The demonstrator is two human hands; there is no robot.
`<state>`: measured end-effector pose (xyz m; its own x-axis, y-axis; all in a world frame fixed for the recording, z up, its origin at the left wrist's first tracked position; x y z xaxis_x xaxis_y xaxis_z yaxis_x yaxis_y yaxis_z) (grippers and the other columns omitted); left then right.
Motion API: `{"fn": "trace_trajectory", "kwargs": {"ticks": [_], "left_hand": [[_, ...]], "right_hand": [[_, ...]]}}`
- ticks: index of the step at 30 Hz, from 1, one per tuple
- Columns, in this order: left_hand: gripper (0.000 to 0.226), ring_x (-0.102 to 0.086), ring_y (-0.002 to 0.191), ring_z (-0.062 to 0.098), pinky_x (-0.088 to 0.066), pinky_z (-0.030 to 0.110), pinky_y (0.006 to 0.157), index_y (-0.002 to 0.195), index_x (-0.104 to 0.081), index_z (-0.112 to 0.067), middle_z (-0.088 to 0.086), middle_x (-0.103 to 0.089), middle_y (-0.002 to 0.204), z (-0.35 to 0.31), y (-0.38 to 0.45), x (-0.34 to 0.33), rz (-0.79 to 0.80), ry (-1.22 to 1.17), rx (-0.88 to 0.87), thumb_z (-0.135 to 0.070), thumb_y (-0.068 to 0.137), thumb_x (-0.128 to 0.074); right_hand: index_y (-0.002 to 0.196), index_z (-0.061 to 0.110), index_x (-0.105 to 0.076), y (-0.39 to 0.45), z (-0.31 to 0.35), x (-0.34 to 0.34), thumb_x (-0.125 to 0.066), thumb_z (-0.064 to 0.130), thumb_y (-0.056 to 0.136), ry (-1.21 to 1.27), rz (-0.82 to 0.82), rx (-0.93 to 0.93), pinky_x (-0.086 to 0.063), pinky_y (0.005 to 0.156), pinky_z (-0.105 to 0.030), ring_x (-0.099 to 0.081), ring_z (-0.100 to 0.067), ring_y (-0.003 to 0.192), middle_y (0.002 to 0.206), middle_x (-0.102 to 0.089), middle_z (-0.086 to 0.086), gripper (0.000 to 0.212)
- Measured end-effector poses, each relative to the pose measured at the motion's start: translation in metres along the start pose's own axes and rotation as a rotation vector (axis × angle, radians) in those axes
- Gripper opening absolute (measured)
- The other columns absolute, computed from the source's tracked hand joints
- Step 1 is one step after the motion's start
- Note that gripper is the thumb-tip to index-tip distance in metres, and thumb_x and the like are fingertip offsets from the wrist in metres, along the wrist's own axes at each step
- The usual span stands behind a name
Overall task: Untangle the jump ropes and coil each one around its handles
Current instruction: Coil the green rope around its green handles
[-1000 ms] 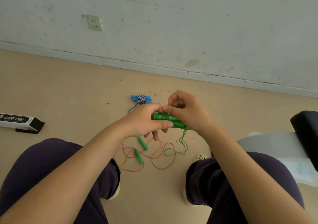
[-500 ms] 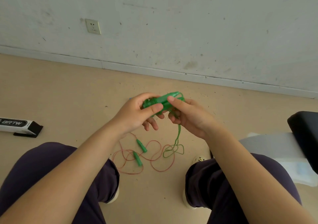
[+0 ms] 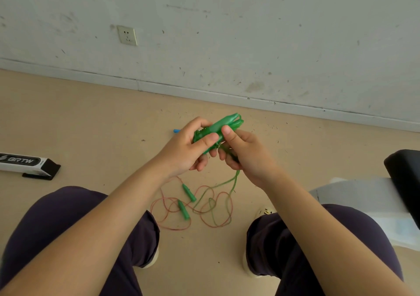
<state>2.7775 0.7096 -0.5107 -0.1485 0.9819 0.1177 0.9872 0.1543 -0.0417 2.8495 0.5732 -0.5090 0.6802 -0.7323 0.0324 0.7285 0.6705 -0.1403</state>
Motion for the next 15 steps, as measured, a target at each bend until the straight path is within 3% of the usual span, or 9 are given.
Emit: {"fn": "trace_trajectory", "kwargs": {"ticks": [4,6,9,11,13,15], "left_hand": [[0.008,-0.047,0.04,0.014,-0.036,0.02,0.04,0.107,-0.052,-0.021,0.001,-0.064,0.072,0.003,0.003,0.01,-0.188,0.082,0.023,-0.027,0.102,-0.054],[0.01,-0.046,0.038,0.013,-0.036,0.02,0.039,0.108,-0.052,-0.02,0.004,-0.065,0.074,0.006,0.005,0.016,-0.269,0.145,0.04,-0.028,0.101,-0.055],[0.009,-0.046,0.035,0.011,-0.038,0.022,0.039,0.103,-0.055,-0.02,0.007,-0.067,0.071,0.012,0.007,0.019,-0.296,0.291,0.035,-0.028,0.1,-0.058],[0.008,-0.046,0.035,0.012,-0.036,0.021,0.038,0.104,-0.058,-0.022,0.007,-0.068,0.071,0.014,0.007,0.02,-0.229,0.336,0.083,-0.029,0.099,-0.059],[0.007,-0.046,0.036,0.014,-0.033,0.019,0.036,0.104,-0.06,-0.024,0.006,-0.067,0.07,0.015,0.007,0.017,-0.056,0.285,0.137,-0.029,0.098,-0.06],[0.011,-0.045,0.039,0.016,-0.03,0.02,0.038,0.106,-0.061,-0.023,0.004,-0.066,0.069,0.013,0.004,0.012,0.129,0.225,0.164,-0.029,0.098,-0.061]], "right_hand": [[0.092,0.002,-0.066,-0.001,-0.004,-0.002,-0.054,0.035,0.099,-0.188,-0.025,-0.055,-0.03,0.044,-0.02,-0.036,-0.009,0.042,0.055,-0.052,0.0,0.035],[0.088,0.007,-0.067,-0.002,-0.002,-0.005,-0.06,0.025,0.097,-0.275,-0.004,-0.015,-0.032,0.047,-0.018,-0.037,-0.005,0.044,0.049,-0.048,0.012,0.021],[0.083,0.011,-0.065,-0.004,0.009,-0.003,-0.066,0.017,0.092,-0.367,0.026,0.081,-0.032,0.05,-0.017,-0.038,-0.004,0.048,0.052,-0.051,0.014,0.011],[0.079,0.015,-0.065,-0.005,0.016,0.003,-0.066,0.015,0.092,-0.396,0.019,0.143,-0.032,0.052,-0.02,-0.038,-0.009,0.053,0.06,-0.051,0.001,0.013],[0.078,0.018,-0.066,-0.007,0.021,0.011,-0.065,0.015,0.092,-0.432,-0.024,0.196,-0.032,0.052,-0.021,-0.038,-0.009,0.054,0.061,-0.049,-0.005,0.014],[0.081,0.016,-0.068,-0.008,0.023,0.014,-0.066,0.016,0.092,-0.467,-0.055,0.234,-0.038,0.055,-0.029,-0.043,-0.02,0.058,0.067,-0.056,-0.016,0.011]]}}
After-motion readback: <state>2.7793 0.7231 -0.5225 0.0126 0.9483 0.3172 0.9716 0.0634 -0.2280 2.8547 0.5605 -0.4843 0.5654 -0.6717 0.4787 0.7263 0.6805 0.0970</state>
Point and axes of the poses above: each hand's wrist, its own y-axis towards the middle knuckle, its own x-axis out of the back of the hand, z = x × y, the point moved 3 cm from there along y, towards the middle knuckle
